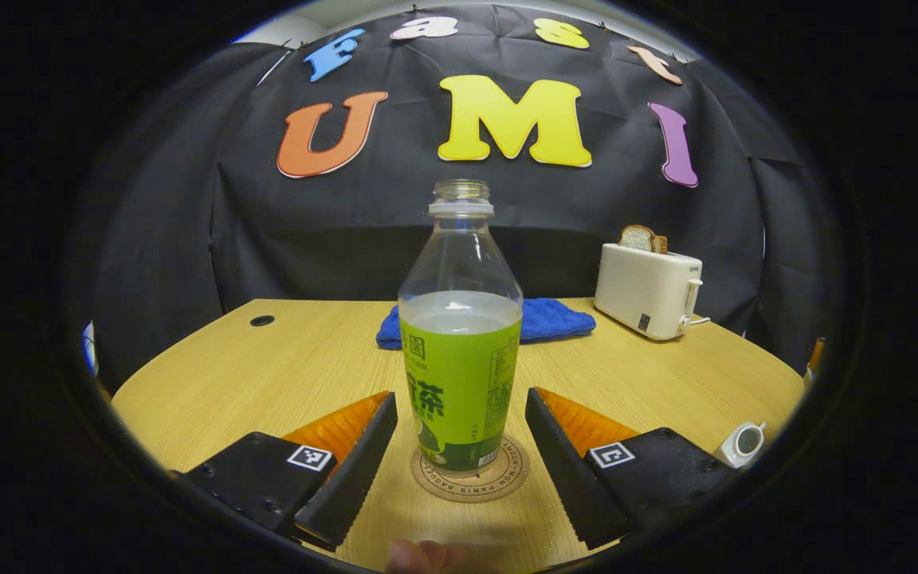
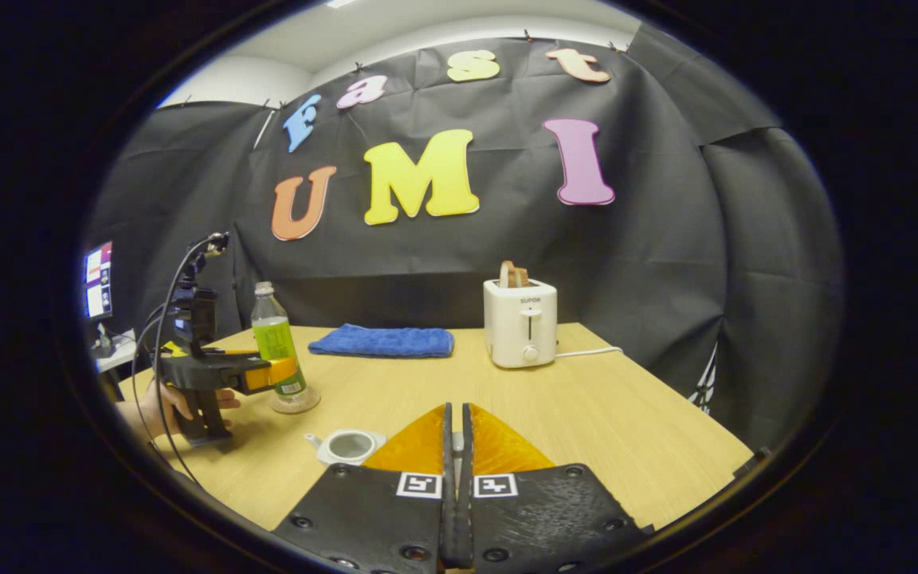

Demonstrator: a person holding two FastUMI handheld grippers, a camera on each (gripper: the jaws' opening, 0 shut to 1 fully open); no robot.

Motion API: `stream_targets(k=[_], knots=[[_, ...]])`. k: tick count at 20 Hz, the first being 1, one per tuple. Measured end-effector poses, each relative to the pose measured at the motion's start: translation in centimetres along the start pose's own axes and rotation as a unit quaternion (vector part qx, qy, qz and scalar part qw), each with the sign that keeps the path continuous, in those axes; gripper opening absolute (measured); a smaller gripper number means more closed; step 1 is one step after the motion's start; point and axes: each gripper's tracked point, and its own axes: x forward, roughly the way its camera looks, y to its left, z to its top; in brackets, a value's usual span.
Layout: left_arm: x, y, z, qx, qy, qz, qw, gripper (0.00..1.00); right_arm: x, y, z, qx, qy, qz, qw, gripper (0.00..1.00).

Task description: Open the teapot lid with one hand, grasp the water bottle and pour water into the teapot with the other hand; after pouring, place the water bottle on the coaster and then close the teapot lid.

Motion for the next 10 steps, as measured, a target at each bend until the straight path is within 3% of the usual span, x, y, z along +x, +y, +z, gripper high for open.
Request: stream_targets(k=[4, 10], knots=[[-3.3, 1.1, -0.7, 0.003, 0.005, 0.013, 1.0, 1.0, 0.2, 1.6, 0.8, -0.003, -0.01, 0.016, 1.0, 0.0], [-10.6, 4.4, -1.3, 0.006, -0.019, 0.058, 0.998, 1.0, 2.0, 6.4, 1.7, -0.021, -0.026, 0.07, 0.997, 0.0]])
